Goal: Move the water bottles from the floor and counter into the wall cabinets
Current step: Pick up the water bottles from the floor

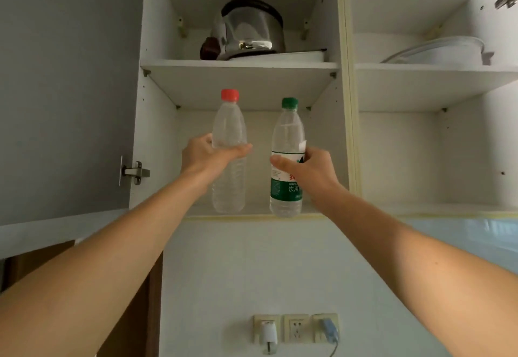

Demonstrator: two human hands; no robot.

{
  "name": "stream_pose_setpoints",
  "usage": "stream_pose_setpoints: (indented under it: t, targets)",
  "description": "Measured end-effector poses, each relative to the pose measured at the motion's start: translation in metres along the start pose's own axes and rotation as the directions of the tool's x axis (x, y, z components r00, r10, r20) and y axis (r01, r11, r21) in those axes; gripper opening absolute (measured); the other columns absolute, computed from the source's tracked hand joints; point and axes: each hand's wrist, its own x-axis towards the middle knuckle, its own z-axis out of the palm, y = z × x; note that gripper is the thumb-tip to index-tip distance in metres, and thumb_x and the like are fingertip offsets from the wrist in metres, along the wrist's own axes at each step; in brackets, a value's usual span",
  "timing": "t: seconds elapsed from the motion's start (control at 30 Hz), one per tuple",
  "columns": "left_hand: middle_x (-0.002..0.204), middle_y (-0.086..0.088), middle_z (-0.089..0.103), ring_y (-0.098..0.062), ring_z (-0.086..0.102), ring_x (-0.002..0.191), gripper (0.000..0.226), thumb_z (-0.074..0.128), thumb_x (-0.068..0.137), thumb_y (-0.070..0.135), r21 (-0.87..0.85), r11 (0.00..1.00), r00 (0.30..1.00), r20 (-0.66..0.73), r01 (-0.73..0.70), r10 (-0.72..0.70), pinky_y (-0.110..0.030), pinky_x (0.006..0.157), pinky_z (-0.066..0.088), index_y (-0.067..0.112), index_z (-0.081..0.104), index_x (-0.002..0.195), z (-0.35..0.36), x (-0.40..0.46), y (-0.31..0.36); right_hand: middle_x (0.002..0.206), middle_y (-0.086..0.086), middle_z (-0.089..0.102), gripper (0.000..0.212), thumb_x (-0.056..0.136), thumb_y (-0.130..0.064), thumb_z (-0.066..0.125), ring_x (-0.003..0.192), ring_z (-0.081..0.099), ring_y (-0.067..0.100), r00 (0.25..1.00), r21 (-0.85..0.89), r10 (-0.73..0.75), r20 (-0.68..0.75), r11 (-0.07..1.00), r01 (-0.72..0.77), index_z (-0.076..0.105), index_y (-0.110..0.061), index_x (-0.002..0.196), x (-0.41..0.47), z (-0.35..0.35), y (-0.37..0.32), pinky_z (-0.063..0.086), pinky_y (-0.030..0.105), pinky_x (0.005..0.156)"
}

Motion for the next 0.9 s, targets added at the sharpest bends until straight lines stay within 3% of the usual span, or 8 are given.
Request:
stream_pose_setpoints:
  t: [0.1,0.17,0.23,0.4,0.53,0.7,0.77,0.9]
  targets:
    - [0.095,0.007,0.072,-0.016,0.071,0.089,0.046,0.090,0.062,0.056,0.024,1.000,1.000,0.024,0.002,-0.003,-0.042,0.084,0.061,0.028,0.064,0.089,0.009,0.012,-0.027,0.096,-0.001,0.075,0.038,0.077,-0.036,0.085,0.091,0.072,0.018,1.000,-0.016,0.000,-0.018,1.000,0.000,0.069,-0.017,0.107,0.012,0.013,0.017,0.058,0.037,0.078]
    - [0.091,0.011,0.070,-0.013,0.070,0.086,0.043,0.087,0.064,0.057,0.035,0.998,0.999,-0.003,-0.054,0.054,-0.036,0.075,0.060,0.030,0.062,0.086,0.014,0.015,-0.041,0.097,-0.001,0.075,0.039,0.080,-0.039,0.083,0.092,0.072,0.018,1.000,-0.048,-0.013,-0.005,0.999,0.013,0.068,-0.018,0.109,0.019,0.018,0.025,0.059,0.035,0.075]
    - [0.088,0.012,0.070,-0.008,0.069,0.082,0.040,0.085,0.067,0.057,0.042,0.992,0.992,-0.012,-0.122,0.123,-0.031,0.069,0.059,0.032,0.062,0.088,0.015,0.016,-0.048,0.097,0.001,0.075,0.038,0.081,-0.042,0.081,0.091,0.073,0.019,1.000,-0.078,-0.012,0.028,0.997,0.014,0.068,-0.018,0.107,0.025,0.019,0.028,0.061,0.042,0.081]
    - [0.110,0.001,0.066,-0.017,0.065,0.097,0.063,0.081,0.071,0.060,0.168,0.967,0.977,0.128,-0.194,0.174,-0.043,0.084,0.059,0.022,0.059,0.115,0.009,0.023,-0.054,0.101,0.000,0.074,0.040,0.084,-0.040,0.079,0.093,0.073,0.017,0.992,-0.161,-0.016,0.127,0.986,0.036,0.064,-0.019,0.114,0.027,0.014,0.032,0.061,0.041,0.085]
    - [0.117,0.002,0.063,-0.017,0.063,0.103,0.074,0.084,0.071,0.056,0.221,0.953,0.966,0.200,-0.209,0.165,-0.033,0.081,0.054,0.019,0.052,0.127,-0.001,0.031,-0.061,0.104,-0.008,0.075,0.041,0.081,-0.029,0.083,0.093,0.073,0.008,0.973,-0.214,0.030,0.231,0.977,0.021,0.060,-0.030,0.114,0.030,0.005,0.044,0.061,0.032,0.085]
    - [0.109,0.013,0.062,-0.009,0.063,0.099,0.075,0.089,0.068,0.047,0.214,0.957,0.956,0.261,-0.196,0.137,-0.038,0.087,0.055,0.028,0.045,0.125,-0.009,0.044,-0.076,0.098,-0.012,0.075,0.042,0.080,-0.018,0.084,0.085,0.072,-0.001,0.953,-0.245,0.060,0.296,0.969,0.016,0.058,-0.036,0.108,0.039,0.006,0.053,0.057,0.014,0.063]
    - [0.103,0.018,0.062,-0.001,0.063,0.094,0.071,0.091,0.067,0.045,0.174,0.968,0.950,0.287,-0.179,0.124,-0.035,0.082,0.056,0.031,0.047,0.121,-0.009,0.051,-0.081,0.096,-0.013,0.073,0.041,0.081,-0.015,0.083,0.078,0.070,-0.008,0.951,-0.253,0.073,0.301,0.968,0.006,0.057,-0.035,0.106,0.044,0.012,0.057,0.051,0.008,0.056]
    - [0.107,0.017,0.061,-0.006,0.063,0.099,0.072,0.090,0.069,0.043,0.156,0.976,0.947,0.305,-0.149,0.096,-0.036,0.085,0.055,0.033,0.044,0.122,0.003,0.065,-0.094,0.105,-0.004,0.072,0.040,0.083,-0.012,0.081,0.083,0.071,0.004,0.942,-0.283,0.113,0.315,0.959,-0.021,0.058,-0.024,0.114,0.056,0.033,0.064,0.050,0.012,0.056]
